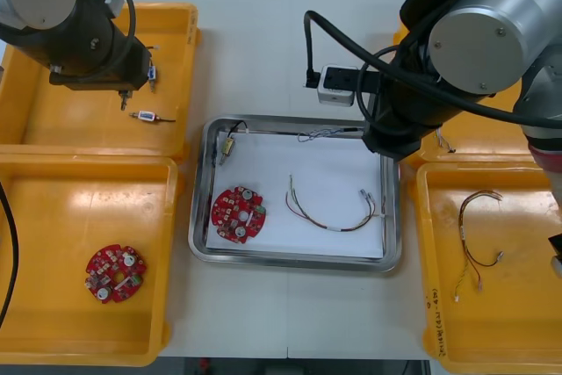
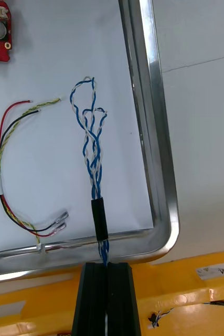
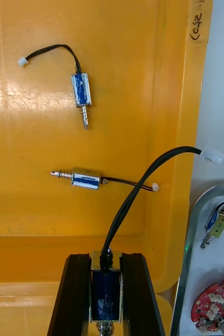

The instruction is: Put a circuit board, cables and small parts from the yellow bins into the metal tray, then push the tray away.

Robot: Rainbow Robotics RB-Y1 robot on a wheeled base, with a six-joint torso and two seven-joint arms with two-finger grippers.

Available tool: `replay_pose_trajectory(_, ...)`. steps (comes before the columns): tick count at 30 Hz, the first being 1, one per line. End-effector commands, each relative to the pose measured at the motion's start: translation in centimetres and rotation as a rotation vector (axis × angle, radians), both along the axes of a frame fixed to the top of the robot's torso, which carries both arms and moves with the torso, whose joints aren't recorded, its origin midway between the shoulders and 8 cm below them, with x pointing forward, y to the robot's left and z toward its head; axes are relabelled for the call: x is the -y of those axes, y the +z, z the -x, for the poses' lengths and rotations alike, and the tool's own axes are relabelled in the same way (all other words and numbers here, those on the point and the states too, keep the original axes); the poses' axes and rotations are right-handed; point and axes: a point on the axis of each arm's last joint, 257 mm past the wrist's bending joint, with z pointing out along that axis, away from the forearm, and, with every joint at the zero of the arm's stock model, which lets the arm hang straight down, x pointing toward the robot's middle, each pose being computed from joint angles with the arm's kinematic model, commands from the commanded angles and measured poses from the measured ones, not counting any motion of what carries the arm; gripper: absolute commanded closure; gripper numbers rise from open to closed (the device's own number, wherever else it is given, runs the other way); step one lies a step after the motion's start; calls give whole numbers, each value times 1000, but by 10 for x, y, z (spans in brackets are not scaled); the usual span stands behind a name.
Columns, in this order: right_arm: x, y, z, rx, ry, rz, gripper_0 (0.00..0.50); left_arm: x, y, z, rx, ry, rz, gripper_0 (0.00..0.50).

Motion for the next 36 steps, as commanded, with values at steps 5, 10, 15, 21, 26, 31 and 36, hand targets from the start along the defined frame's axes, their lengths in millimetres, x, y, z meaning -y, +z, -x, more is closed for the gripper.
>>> replay_pose_trajectory(5, -17, -29, -12, 3, 64, 31, 500, -1, 16, 1, 35, 67, 66, 498)
replay_pose_trajectory(10, -14, -49, -23, 5, 77, 77, 500, -1, 17, 1, 36, 66, 70, 499)
replay_pose_trajectory(15, -16, -64, -31, 17, 80, 91, 500, 0, 17, 1, 37, 65, 71, 499)
replay_pose_trajectory(21, -17, -79, -39, 32, 79, 105, 500, 0, 18, 1, 39, 66, 73, 500)
replay_pose_trajectory(26, -18, -90, -40, 25, 84, 113, 500, 1, 19, 2, 41, 67, 76, 499)
replay_pose_trajectory(31, -17, -100, -38, 26, 88, 147, 500, 2, 19, 2, 42, 68, 80, 499)
replay_pose_trajectory(36, -18, -102, -36, 15, 86, 140, 417, 2, 19, 2, 41, 70, 83, 500)
